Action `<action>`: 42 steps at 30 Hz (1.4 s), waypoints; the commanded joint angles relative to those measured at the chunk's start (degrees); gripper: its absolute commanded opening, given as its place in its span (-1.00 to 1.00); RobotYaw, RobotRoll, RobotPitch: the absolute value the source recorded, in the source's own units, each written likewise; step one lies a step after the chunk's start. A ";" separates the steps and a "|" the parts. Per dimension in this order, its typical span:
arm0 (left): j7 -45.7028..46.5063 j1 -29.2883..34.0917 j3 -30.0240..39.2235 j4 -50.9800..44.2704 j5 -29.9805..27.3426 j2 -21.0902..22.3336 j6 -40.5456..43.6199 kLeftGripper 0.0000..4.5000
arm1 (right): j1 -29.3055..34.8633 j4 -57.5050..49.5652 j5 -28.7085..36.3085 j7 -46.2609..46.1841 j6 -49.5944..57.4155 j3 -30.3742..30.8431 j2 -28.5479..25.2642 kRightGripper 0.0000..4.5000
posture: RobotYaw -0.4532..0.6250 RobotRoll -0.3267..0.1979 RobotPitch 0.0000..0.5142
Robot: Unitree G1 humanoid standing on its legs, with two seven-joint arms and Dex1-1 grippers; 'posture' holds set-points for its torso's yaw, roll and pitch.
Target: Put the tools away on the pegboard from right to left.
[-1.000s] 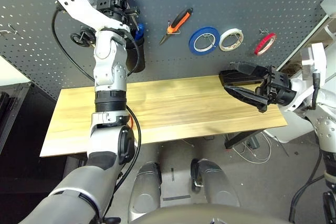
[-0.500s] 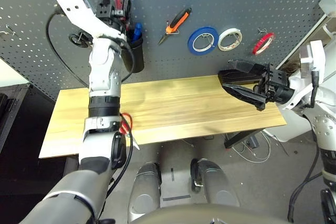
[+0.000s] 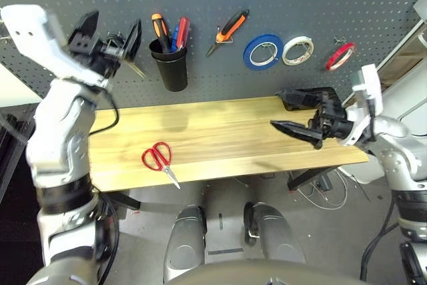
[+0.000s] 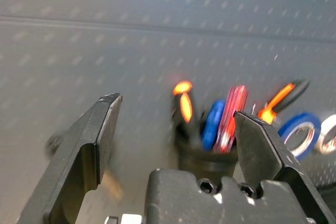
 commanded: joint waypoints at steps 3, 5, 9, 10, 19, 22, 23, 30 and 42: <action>0.17 10.68 4.01 -6.33 -7.07 -0.71 7.99 0.99 | -1.61 7.68 -10.00 -1.42 -8.39 5.89 2.81 1.00 | 0.19 0.25 -0.34; 0.35 14.42 3.55 -6.88 -6.81 -1.50 8.10 0.99 | -1.75 8.96 -11.28 -1.50 -9.52 7.03 4.15 1.00 | 0.19 0.25 -0.32; 2.04 19.58 -0.93 -4.40 -2.57 -3.82 7.08 0.99 | -1.40 10.41 -14.33 -2.18 -11.98 9.67 6.54 1.00 | 0.16 0.25 -0.26; 2.84 20.06 -1.57 -3.80 -1.70 -4.19 7.35 0.99 | -1.21 10.23 -14.83 -2.50 -12.27 10.02 6.87 1.00 | 0.15 0.25 -0.23; 6.15 24.43 -8.85 6.61 6.22 -6.94 10.27 0.99 | 3.67 0.83 -17.92 -4.73 -12.07 14.02 7.40 1.00 | -0.02 0.25 0.12; 7.45 24.92 -9.12 9.11 7.55 -7.93 11.86 0.99 | 6.68 -4.79 -17.64 -5.76 -10.53 14.40 6.56 1.00 | -0.09 0.25 0.23; 7.95 24.78 -9.01 10.10 8.02 -8.27 12.17 0.99 | 7.86 -6.95 -17.50 -5.91 -10.07 14.57 6.11 1.00 | -0.12 0.25 0.26; 10.12 21.01 -8.30 16.41 10.14 -9.99 12.13 0.99 | 11.05 -14.46 -16.64 -7.36 -8.21 14.53 4.95 1.00 | -0.18 0.25 0.29; 15.19 16.15 -5.87 18.30 11.35 -15.45 15.49 0.99 | 7.69 -12.42 -16.50 -5.65 -11.25 15.62 4.95 1.00 | -0.09 0.25 0.29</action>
